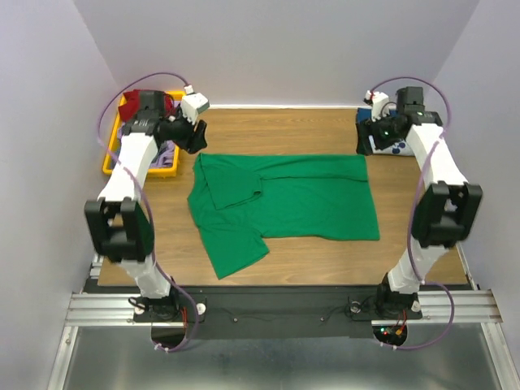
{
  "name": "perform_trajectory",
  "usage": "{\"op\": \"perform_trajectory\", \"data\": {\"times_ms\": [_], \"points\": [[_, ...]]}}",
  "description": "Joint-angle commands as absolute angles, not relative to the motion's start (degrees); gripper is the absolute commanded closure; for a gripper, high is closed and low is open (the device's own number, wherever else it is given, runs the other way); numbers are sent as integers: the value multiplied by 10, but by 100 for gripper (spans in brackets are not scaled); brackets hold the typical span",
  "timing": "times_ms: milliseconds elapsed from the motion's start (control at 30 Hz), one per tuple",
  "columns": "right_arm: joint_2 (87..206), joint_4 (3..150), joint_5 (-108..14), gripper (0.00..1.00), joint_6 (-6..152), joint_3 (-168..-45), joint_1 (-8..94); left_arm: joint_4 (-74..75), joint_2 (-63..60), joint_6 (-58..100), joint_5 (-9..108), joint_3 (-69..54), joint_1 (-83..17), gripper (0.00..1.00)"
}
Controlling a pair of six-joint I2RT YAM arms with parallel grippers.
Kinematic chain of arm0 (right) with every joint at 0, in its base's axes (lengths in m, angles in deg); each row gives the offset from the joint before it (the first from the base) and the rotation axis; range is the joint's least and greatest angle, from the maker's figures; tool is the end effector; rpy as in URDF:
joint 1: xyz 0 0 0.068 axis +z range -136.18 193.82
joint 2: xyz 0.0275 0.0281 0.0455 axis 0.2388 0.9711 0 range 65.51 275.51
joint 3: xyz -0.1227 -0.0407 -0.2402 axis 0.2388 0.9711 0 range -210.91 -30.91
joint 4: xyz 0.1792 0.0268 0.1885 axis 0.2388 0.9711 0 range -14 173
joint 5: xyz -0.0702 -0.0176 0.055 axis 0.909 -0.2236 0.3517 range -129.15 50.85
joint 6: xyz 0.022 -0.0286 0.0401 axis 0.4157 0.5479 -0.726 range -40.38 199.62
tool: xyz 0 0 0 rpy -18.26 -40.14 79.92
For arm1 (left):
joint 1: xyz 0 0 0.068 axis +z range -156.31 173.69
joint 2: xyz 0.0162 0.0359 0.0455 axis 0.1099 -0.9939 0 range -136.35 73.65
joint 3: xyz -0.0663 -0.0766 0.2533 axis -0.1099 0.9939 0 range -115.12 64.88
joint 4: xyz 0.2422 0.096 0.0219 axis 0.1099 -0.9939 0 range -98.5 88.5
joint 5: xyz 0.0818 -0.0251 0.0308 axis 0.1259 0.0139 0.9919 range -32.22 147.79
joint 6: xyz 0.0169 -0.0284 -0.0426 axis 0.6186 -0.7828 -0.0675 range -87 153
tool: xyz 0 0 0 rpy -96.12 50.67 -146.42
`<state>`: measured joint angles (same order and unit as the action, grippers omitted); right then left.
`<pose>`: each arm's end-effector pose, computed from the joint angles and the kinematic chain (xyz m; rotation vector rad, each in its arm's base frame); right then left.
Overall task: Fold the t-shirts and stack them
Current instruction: Fold the tshirt
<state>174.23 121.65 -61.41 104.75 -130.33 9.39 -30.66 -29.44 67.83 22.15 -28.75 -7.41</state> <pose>0.4175 -0.0188 0.2955 -0.5885 2.3771 0.2682 0.4113 -0.0287 0.3252 0.9554 1.8956 -0.3524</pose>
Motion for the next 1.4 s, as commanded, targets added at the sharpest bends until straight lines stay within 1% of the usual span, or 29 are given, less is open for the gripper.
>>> {"op": "perform_trajectory", "data": {"times_ms": [0,33,67,100,133,167,267,333,433,500,533,667,967,1200,1300,1367], "points": [[1643,1267,-645,26,1135,-1223,98,-340,-176,740,175,-176,-73,35],[1625,1273,-639,28,1150,-1174,98,-349,-142,751,174,-151,-73,36],[1608,1284,-635,31,1164,-1152,98,-354,-126,762,179,-100,-73,38],[1574,1287,-631,38,1191,-1126,98,-361,-110,799,179,-75,-73,39],[1558,1293,-624,41,1206,-1081,99,-373,-79,818,181,-52,-73,43],[1524,1297,-618,47,1231,-1054,99,-377,-63,853,188,-4,-74,45],[1479,1295,-588,53,1279,-960,101,-386,-5,890,207,79,-78,52],[1442,1282,-565,54,1300,-897,103,-398,33,922,222,129,-83,56],[1404,1257,-538,55,1312,-842,103,-396,70,938,246,175,-117,56],[1390,1236,-533,56,1322,-806,103,-380,83,931,282,220,-139,57],[1383,1227,-531,56,1323,-799,103,-357,95,917,308,233,-165,56],[1375,1206,-521,56,1329,-769,105,-325,107,896,338,277,-213,53],[1369,1192,-516,56,1349,-728,116,-327,102,871,341,286,-266,46],[1391,1147,-493,55,1353,-694,128,-335,86,869,358,281,-269,43],[1405,1128,-477,55,1355,-681,132,-357,84,870,362,271,-286,41],[1411,1115,-466,56,1357,-674,133,-356,87,857,393,276,-314,40]]}}
